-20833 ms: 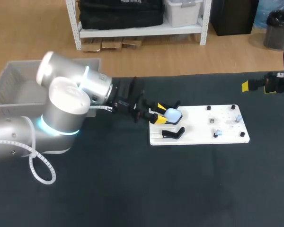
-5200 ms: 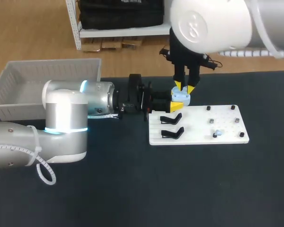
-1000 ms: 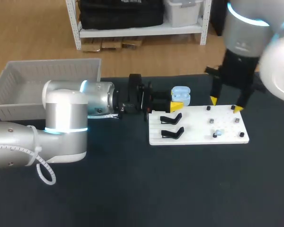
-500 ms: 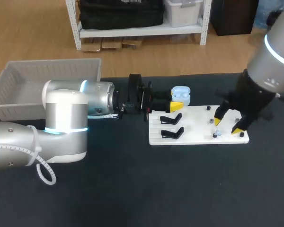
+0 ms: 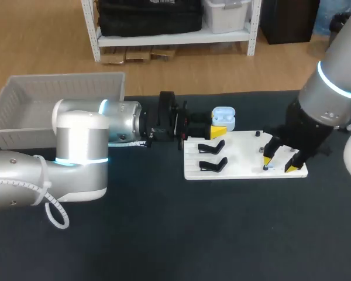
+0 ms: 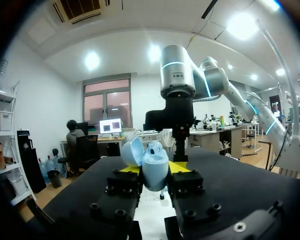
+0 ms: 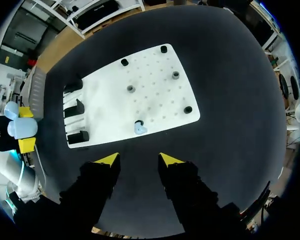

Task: Pick up each earbud case from the left stands, insert the matching earbuds, close the lid, and place the case in the box.

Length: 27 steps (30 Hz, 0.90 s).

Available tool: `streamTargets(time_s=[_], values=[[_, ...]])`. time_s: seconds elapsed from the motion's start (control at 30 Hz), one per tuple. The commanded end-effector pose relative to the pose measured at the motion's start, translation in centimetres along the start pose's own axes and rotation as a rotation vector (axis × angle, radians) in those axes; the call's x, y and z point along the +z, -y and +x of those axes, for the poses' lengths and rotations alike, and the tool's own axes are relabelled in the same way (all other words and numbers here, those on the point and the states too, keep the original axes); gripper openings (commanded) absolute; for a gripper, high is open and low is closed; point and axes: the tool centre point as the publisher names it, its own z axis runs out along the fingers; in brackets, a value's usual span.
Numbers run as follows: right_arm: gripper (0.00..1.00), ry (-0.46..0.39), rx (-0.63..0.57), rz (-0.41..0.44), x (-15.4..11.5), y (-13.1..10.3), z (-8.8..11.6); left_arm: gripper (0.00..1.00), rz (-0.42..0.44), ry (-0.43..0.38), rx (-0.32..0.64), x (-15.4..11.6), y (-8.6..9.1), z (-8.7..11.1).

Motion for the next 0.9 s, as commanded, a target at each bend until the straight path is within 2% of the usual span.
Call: streamTargets(time_s=[0.03, 0.9], values=[[0.47, -0.002, 0.0, 0.006, 1.6, 0.0, -1.2, 0.0, -0.003, 0.003, 0.003, 0.0, 0.1, 0.1], [0.38, 0.0, -0.007, -0.014, 3.1, 0.5, -2.6, 0.0, -0.003, 0.003, 0.003, 0.0, 0.1, 0.1]])
